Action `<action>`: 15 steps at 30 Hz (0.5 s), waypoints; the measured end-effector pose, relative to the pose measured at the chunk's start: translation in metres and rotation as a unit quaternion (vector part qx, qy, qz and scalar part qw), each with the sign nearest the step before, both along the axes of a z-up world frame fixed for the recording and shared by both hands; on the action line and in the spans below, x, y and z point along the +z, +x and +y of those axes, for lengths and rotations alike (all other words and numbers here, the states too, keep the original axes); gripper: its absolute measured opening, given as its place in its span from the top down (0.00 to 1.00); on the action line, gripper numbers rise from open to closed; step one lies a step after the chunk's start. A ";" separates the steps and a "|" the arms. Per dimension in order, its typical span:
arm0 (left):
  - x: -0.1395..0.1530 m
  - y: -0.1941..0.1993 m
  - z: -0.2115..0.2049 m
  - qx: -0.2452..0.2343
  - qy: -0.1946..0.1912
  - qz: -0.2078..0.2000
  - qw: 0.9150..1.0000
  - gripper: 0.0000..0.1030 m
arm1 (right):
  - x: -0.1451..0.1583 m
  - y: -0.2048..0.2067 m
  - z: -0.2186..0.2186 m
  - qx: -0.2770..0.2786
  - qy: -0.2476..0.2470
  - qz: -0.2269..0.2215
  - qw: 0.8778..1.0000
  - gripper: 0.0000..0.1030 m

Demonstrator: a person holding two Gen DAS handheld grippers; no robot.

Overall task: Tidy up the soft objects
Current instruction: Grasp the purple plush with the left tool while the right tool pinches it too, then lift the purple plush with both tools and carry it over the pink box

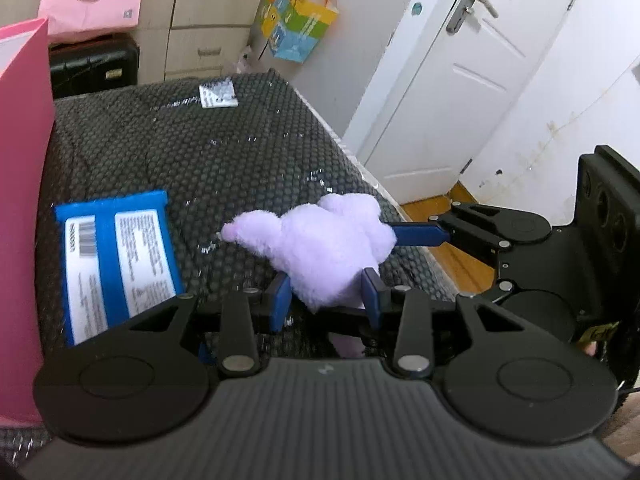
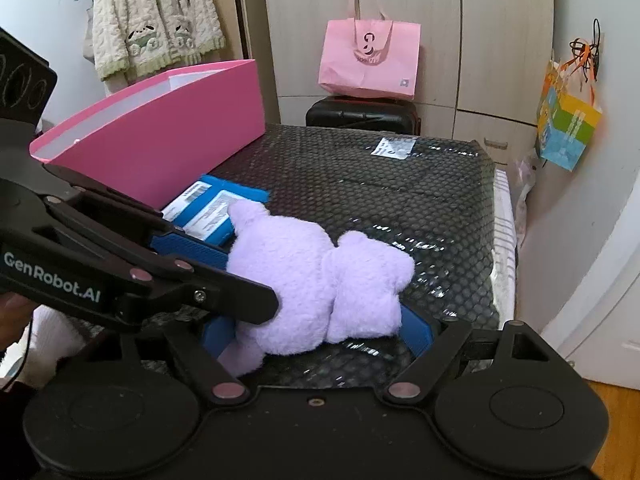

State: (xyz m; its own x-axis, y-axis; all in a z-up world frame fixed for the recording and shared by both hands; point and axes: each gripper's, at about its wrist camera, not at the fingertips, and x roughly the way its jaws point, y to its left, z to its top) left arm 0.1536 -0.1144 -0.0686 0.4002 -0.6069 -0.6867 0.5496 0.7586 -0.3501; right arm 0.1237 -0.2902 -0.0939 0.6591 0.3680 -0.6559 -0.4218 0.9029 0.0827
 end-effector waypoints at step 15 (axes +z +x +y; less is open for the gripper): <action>0.034 -0.029 0.056 -0.014 -0.015 0.093 0.995 0.65 | 0.040 -0.037 0.036 0.053 0.005 0.040 0.998 0.15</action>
